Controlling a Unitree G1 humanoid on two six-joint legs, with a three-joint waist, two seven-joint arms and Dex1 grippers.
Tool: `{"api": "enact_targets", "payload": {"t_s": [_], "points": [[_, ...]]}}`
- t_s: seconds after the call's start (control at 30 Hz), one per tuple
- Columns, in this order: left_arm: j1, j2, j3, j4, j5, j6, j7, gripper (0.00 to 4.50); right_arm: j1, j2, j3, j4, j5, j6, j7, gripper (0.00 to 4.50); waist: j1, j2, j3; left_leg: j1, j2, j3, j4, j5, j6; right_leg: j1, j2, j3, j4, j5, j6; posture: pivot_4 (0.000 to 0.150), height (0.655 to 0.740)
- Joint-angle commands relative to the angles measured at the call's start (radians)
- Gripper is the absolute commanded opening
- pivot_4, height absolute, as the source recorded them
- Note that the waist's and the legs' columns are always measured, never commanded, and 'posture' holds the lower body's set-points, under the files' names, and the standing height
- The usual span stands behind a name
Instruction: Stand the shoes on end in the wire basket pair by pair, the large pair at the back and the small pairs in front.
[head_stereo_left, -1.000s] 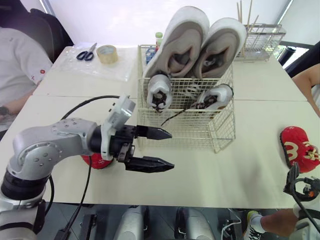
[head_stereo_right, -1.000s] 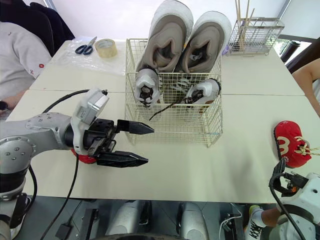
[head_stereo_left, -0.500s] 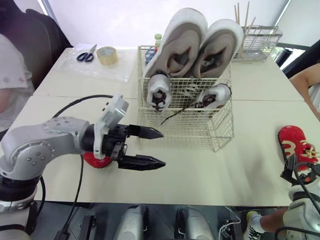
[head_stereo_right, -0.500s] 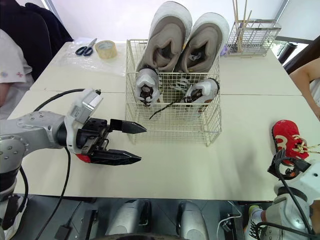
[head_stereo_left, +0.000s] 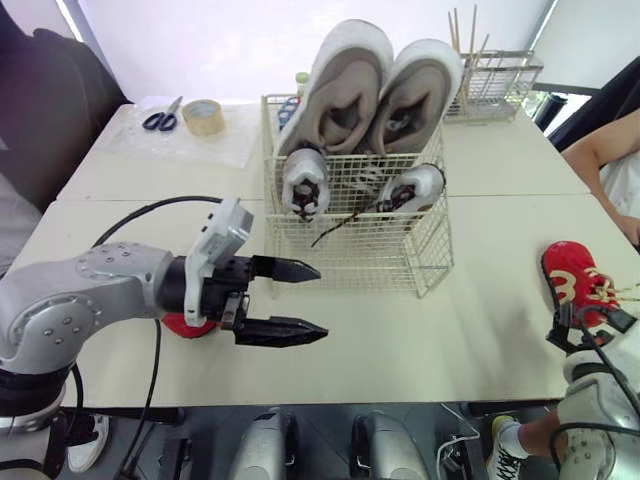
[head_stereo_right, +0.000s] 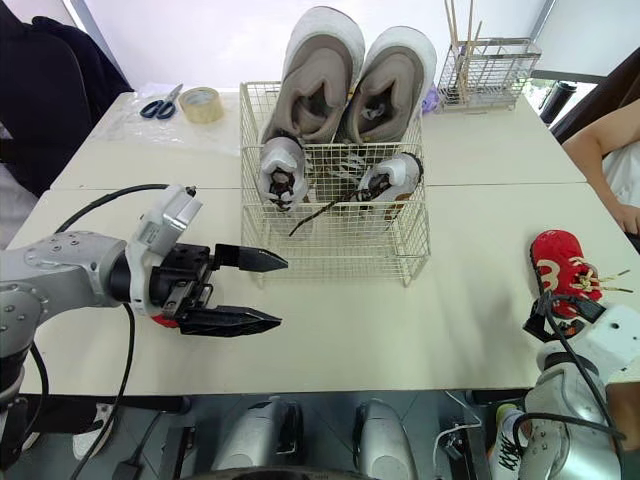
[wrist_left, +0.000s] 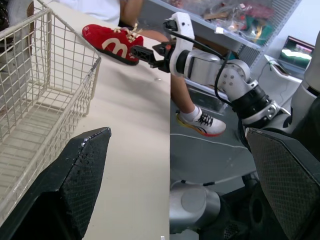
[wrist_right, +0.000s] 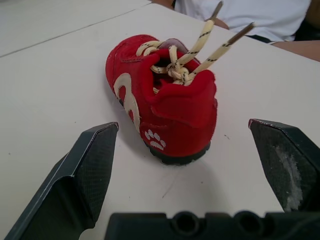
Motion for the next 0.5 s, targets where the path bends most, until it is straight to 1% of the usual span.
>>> {"api": "enact_targets", "payload": {"t_s": [0.03, 0.2, 0.33, 0.37, 0.43, 0.5], "points": [[-0.008, 0.001, 0.025, -0.031, -0.032, 0.0, 0.021, 4.5, -0.062, -0.071, -0.006, 0.095, -0.029, -0.054, 0.006, 4.5, 0.0, 0.0, 0.0, 0.0, 0.0, 0.0, 0.0, 0.0, 0.0, 0.0, 0.0, 0.0, 0.0, 0.0, 0.0, 0.15, 0.7371], [-0.008, 0.008, 0.036, -0.042, -0.059, 0.003, 0.063, 4.5, -0.179, -0.153, -0.008, 0.311, -0.063, -0.091, -0.019, 4.5, 0.0, 0.0, 0.0, 0.0, 0.0, 0.001, 0.0, 0.0, 0.0, 0.0, 0.0, 0.001, 0.0, 0.001, 0.002, 0.15, 0.7371], [-0.003, 0.014, 0.045, -0.053, -0.081, 0.002, 0.101, 4.5, -0.236, -0.186, -0.003, 0.419, -0.065, -0.096, -0.02, 4.5, 0.003, 0.0, 0.0, 0.001, 0.0, 0.001, 0.0, 0.0, 0.0, 0.0, 0.0, 0.002, 0.0, 0.001, 0.003, 0.15, 0.7371], [0.001, 0.017, 0.049, -0.057, -0.087, 0.001, 0.112, 4.5, -0.242, -0.192, -0.001, 0.438, -0.071, -0.092, -0.026, 4.25, 0.003, 0.0, 0.0, 0.001, 0.0, 0.001, 0.0, 0.0, 0.0, 0.0, 0.0, 0.002, 0.0, 0.002, 0.003, 0.15, 0.7371], [0.007, 0.02, 0.056, -0.066, -0.099, -0.001, 0.135, 4.5, -0.25, -0.194, 0.004, 0.454, -0.068, -0.078, -0.025, 3.59, 0.002, 0.0, 0.0, 0.001, 0.0, 0.002, 0.0, 0.0, 0.0, 0.0, 0.0, 0.002, 0.0, 0.002, 0.003, 0.15, 0.7371], [0.009, 0.021, 0.057, -0.07, -0.108, -0.004, 0.152, 4.5, -0.249, -0.188, 0.013, 0.45, -0.063, -0.077, -0.019, 2.64, 0.002, -0.001, 0.0, 0.001, 0.0, 0.002, 0.0, 0.0, 0.0, 0.001, 0.0, 0.002, 0.0, 0.002, 0.003, 0.15, 0.7371]]}}
